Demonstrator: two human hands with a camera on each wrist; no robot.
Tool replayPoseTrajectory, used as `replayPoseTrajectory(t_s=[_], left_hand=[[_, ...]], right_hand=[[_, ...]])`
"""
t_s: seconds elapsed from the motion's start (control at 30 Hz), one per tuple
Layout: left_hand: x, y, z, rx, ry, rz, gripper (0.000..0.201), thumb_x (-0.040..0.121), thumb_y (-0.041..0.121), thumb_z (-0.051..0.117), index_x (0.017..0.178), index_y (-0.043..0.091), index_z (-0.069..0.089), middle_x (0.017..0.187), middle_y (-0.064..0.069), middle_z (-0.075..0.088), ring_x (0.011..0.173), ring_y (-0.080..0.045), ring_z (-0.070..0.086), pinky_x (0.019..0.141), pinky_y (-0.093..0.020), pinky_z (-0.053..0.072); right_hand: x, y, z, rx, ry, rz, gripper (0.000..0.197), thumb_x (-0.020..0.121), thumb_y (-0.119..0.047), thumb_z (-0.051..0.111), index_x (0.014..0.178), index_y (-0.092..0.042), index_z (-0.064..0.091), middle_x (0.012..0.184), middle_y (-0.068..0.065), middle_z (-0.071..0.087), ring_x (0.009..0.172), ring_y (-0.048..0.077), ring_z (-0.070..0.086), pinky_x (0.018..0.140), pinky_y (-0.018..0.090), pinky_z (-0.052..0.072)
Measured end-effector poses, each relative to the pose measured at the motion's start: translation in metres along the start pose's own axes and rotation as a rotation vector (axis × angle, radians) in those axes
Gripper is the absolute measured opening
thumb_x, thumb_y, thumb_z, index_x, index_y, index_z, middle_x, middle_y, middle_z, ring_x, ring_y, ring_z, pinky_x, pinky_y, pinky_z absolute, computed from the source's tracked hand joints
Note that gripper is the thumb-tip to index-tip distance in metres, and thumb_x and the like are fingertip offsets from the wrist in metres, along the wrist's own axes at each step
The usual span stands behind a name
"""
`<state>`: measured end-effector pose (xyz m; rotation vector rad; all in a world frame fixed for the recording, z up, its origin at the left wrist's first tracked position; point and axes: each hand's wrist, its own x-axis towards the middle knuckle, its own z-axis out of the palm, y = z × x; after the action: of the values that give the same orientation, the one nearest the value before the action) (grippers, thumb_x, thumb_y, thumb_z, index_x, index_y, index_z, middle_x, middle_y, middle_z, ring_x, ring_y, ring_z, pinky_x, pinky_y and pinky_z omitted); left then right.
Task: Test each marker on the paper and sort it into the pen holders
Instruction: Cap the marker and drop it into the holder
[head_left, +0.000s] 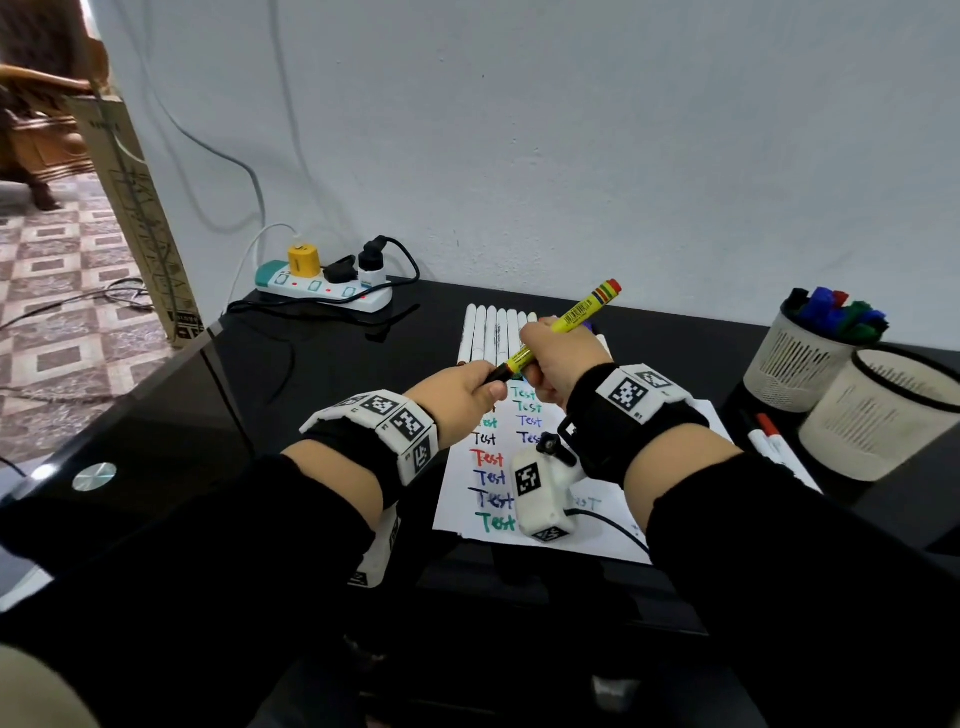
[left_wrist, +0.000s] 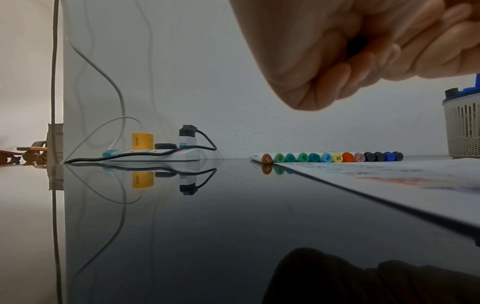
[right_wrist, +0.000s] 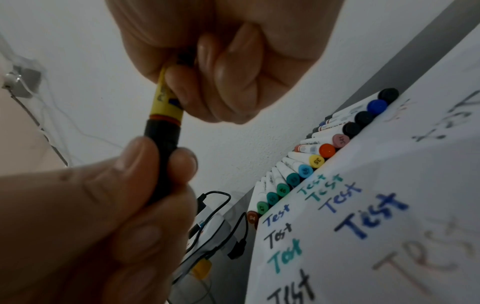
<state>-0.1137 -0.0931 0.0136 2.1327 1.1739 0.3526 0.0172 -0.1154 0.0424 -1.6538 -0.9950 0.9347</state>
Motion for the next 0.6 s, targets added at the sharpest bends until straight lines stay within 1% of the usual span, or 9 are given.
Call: replayPoseTrajectory(t_s=[0.1,0.17,0.27,0.37,0.43,0.53,0.6], left_hand=[[0.0,-0.003,0.0,-0.034,0.025,0.017,0.016,0.1,0.027,0.036,0.091,0.019,0.047,0.073,0.006,0.045,0.07,-0.012,0.043,0.06,-0.022,0.034],[0.0,-0.003,-0.001,-0.062,0.011,0.034,0.019,0.1,0.025,0.037,0.084,0.02,0.047,0.072,0.006,0.045,0.068,-0.011,0.042,0.061,-0.021,0.034],[-0.001,-0.004,-0.001,-0.129,0.002,0.07,0.026,0.099,0.023,0.04,0.074,0.026,0.046,0.072,0.006,0.045,0.069,-0.011,0.042,0.066,-0.023,0.036],[-0.003,-0.003,-0.002,-0.21,0.0,0.081,0.025,0.099,0.021,0.042,0.075,0.026,0.05,0.071,0.006,0.047,0.071,-0.012,0.043,0.072,-0.026,0.038],[-0.005,-0.002,-0.001,-0.212,0.002,0.07,0.023,0.099,0.022,0.042,0.078,0.025,0.052,0.072,0.006,0.048,0.073,-0.014,0.045,0.074,-0.027,0.039],[-0.005,0.004,-0.001,-0.121,0.041,0.039,0.018,0.099,0.025,0.04,0.088,0.022,0.054,0.078,0.003,0.051,0.078,-0.014,0.048,0.071,-0.025,0.04],[-0.004,0.012,-0.003,-0.038,0.053,0.026,0.017,0.1,0.028,0.038,0.094,0.021,0.053,0.078,0.002,0.05,0.073,-0.013,0.048,0.065,-0.023,0.038]], right_hand=[[-0.001,-0.003,0.003,-0.013,-0.016,-0.004,0.028,0.089,-0.014,0.045,0.063,-0.016,0.037,0.051,0.005,0.041,0.038,0.014,0.03,0.038,0.019,0.025],[-0.002,-0.003,0.003,-0.03,-0.031,-0.007,0.028,0.09,-0.014,0.045,0.063,-0.017,0.037,0.051,0.005,0.041,0.041,0.015,0.031,0.04,0.021,0.026],[-0.003,-0.002,0.001,-0.01,-0.053,-0.019,0.028,0.091,-0.014,0.045,0.064,-0.016,0.038,0.051,0.005,0.04,0.042,0.015,0.031,0.04,0.021,0.027],[-0.004,0.001,-0.001,0.029,-0.053,-0.023,0.028,0.092,-0.014,0.046,0.065,-0.016,0.039,0.051,0.005,0.04,0.039,0.013,0.031,0.038,0.019,0.027],[-0.005,0.004,-0.002,0.056,-0.04,-0.001,0.027,0.093,-0.016,0.047,0.066,-0.016,0.041,0.051,0.005,0.041,0.036,0.012,0.032,0.039,0.019,0.027],[-0.005,0.003,-0.005,0.075,-0.034,0.032,0.028,0.093,-0.019,0.05,0.066,-0.014,0.043,0.05,0.005,0.043,0.03,0.009,0.031,0.037,0.018,0.026],[-0.004,0.002,-0.011,0.083,-0.025,0.034,0.032,0.093,-0.023,0.053,0.064,-0.013,0.045,0.049,0.004,0.045,0.029,0.008,0.03,0.035,0.018,0.025]])
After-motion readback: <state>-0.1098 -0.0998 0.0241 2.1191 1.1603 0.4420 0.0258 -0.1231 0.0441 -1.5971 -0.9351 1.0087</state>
